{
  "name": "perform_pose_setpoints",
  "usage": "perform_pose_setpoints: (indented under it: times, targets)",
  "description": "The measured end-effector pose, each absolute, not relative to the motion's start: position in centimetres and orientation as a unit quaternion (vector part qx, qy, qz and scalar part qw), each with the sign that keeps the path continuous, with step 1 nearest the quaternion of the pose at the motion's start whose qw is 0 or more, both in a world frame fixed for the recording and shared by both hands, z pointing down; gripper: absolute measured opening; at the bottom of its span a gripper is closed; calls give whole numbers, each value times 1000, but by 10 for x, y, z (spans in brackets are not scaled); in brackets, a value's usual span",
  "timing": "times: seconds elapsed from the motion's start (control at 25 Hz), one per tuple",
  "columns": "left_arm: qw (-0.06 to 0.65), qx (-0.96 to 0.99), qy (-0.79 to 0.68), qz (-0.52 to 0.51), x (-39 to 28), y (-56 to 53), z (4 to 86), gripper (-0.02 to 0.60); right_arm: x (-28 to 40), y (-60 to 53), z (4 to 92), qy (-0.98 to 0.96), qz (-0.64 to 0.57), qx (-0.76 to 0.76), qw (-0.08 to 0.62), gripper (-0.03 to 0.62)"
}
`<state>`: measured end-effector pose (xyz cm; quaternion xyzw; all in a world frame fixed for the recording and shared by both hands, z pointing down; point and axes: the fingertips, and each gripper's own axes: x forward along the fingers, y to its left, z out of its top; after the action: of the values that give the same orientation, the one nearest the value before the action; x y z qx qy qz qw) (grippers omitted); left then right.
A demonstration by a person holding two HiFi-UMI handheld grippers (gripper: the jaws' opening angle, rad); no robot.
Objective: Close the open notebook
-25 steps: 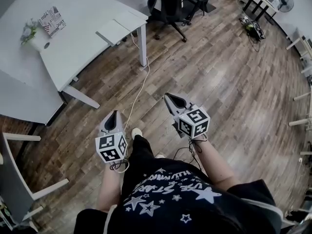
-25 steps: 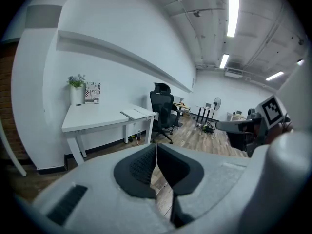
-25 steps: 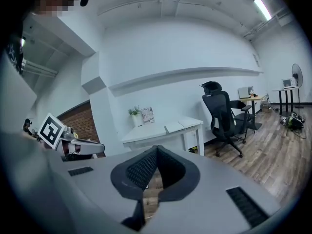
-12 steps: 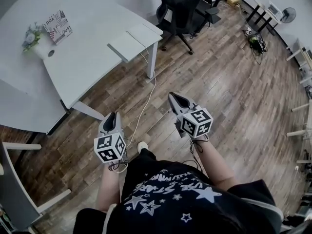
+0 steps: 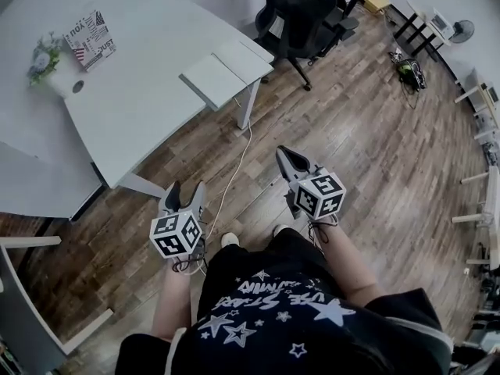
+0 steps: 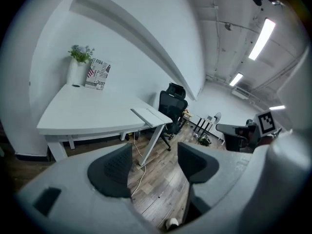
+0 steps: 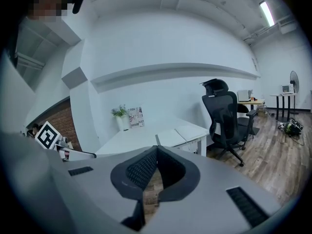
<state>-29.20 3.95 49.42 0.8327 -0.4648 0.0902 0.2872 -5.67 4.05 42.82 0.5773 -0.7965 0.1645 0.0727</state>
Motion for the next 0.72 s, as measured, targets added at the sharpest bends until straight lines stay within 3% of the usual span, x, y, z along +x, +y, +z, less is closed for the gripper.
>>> perform_pose_setpoints:
  times: [0.4, 0.72]
  targets:
    - [328, 791, -512, 69, -296, 6, 509, 299, -50, -33, 446, -826, 170, 534, 55, 5]
    - [347, 754, -556, 51, -240, -49, 502, 299, 3, -139, 447, -863, 175, 473, 39, 5]
